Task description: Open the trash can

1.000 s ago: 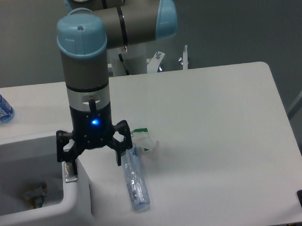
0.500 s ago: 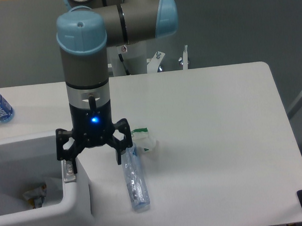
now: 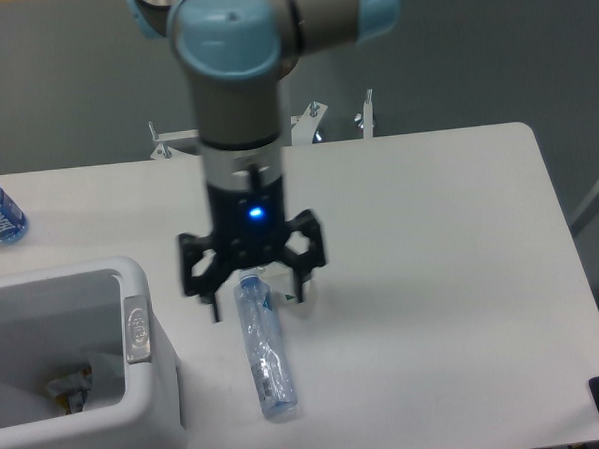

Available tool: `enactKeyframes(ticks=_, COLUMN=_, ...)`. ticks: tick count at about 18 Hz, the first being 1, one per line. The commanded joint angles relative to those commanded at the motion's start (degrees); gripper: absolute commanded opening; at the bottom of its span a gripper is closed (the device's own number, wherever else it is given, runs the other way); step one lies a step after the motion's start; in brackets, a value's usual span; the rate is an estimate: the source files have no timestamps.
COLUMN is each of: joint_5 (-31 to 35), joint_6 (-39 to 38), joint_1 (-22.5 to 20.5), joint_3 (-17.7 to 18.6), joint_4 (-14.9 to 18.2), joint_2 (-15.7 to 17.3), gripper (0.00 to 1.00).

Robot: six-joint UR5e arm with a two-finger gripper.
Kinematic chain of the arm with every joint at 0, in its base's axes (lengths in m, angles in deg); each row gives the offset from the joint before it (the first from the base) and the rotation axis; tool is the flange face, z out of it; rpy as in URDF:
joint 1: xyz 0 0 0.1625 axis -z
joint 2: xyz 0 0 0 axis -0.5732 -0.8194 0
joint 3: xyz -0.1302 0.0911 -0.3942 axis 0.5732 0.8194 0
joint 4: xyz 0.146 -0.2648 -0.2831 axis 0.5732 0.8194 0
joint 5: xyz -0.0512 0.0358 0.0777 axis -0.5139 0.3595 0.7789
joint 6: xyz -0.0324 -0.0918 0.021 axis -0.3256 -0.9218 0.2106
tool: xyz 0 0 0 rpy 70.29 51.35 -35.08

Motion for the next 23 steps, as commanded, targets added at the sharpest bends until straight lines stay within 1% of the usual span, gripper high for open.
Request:
enactKeyframes(ticks=2, joint_5=-0.2, joint_6=4.9, joint_1=-2.7, joint_3=0.6, joint_4=2.3, joint_2=0.5, gripper=1.00)
enactKeyframes(ticks=4, joint_5=0.0, joint_6=11.5, joint_1=-4.9, joint_3=1.8, joint_4=4.3, joint_2=1.5, gripper=1.00)
enactKeyframes(ticks=6, joint_5=-0.1, joint_6=18.6, joint_1=-8.1, joint_3=3.3, joint_4=5.7, joint_2=2.6, gripper=1.00)
enactKeyframes(ticks=8, joint_5=-0.1, joint_6=23.6, joint_1=-10.9, joint_3=4.5, joint_4=6.8, joint_2=3.6, gripper=1.00)
enactKeyframes(ticks=11, joint_5=-0.1, joint_6=31.5, joint_1=-14.6, joint_3=6.0, joint_4=7.0, joint_2=4.4, gripper=1.00)
enactKeyframes(ticks=15, joint_5=-0.1, joint_6=37.9, joint_1=-19.0, joint_3=6.9, joint_4=7.0, joint_2=4.9, gripper=1.00)
enactKeyframes(ticks=19, joint_5=0.0, joint_6=46.1, joint_1=-21.9, joint_3=7.6, joint_4=7.0, joint_2=5.4, gripper=1.00)
enactKeyframes(ticks=23, joint_5=0.0, joint_6=49.1, joint_1=-23.6, joint_3=7.6, joint_4=7.0, joint_2=5.3, gripper=1.00)
